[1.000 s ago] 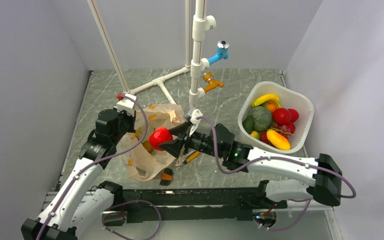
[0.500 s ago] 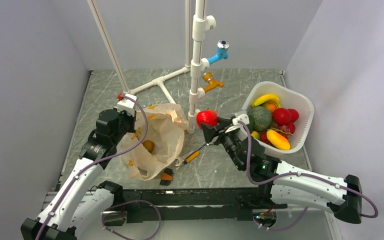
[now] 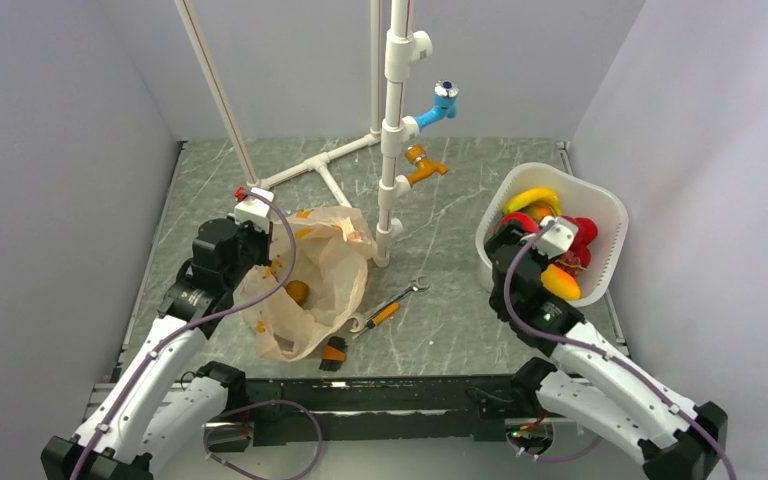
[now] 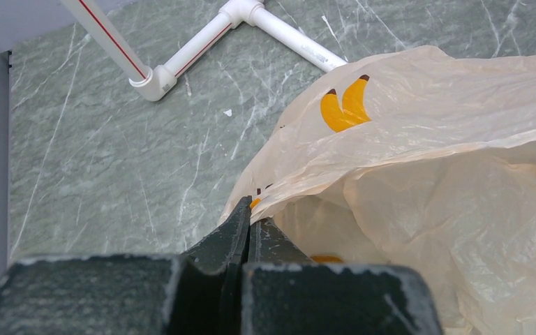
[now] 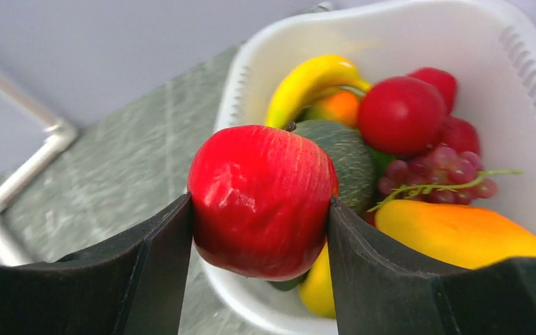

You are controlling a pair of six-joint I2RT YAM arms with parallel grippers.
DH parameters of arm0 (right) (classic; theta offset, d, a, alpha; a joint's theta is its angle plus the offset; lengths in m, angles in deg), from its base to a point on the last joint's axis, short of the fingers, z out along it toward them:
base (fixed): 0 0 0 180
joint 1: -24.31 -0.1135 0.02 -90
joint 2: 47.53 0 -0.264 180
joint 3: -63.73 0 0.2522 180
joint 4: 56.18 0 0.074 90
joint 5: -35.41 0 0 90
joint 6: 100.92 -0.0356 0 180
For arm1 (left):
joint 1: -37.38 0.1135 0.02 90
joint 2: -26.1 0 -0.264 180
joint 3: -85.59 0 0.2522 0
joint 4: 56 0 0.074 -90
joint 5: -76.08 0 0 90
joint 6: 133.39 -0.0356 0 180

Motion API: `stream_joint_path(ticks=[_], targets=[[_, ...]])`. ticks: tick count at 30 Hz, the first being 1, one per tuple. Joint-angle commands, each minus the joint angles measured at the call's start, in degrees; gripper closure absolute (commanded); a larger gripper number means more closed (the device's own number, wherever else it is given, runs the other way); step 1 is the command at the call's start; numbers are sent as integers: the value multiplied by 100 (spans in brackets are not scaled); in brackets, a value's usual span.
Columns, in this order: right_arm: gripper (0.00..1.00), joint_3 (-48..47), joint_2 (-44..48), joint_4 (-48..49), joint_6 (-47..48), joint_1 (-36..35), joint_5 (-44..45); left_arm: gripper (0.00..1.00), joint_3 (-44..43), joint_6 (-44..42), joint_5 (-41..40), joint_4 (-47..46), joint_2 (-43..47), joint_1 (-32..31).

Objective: Take the fake fruits out of the plastic bag
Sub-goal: Place the fake fruit in the bin.

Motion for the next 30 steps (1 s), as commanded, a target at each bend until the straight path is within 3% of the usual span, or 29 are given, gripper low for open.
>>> stream_joint_path(ticks=[1,6,13,15,16,18,24,26,30], targets=[[100,-667,-586,-1281,-1342,1054,-709,100,-267,30,-84,-32,44,-44],[100,-750,-1070,-1755,-2021,1598,-1114,100,-253,15,-185,-13,98,-88],[90,-581,-1373,-2148,-2724,1912,-1475,100,-273,12,-181,-9,101,-103],[78,-468,-1405,-2069,-2767,1924,-1631,100,-264,12,-175,-15,102,-100],[62,-441,-1427,-2017,-2748,1923,-1673,100,-266,12,-177,-15,103,-99],[46,-428,-1427,-1918,-2620,1933,-1781,100,-262,12,-184,-13,108,-107],[9,-556,-1065,-1710,-2067,1918,-1888,100,-274,12,-185,-8,79,-108],[2,-525,-805,-1535,-1833,1926,-2063,100,-276,7,-175,-5,78,-106],[1,-457,-323,-919,-1048,1870,-3057,100,-276,12,-179,-5,75,-108]])
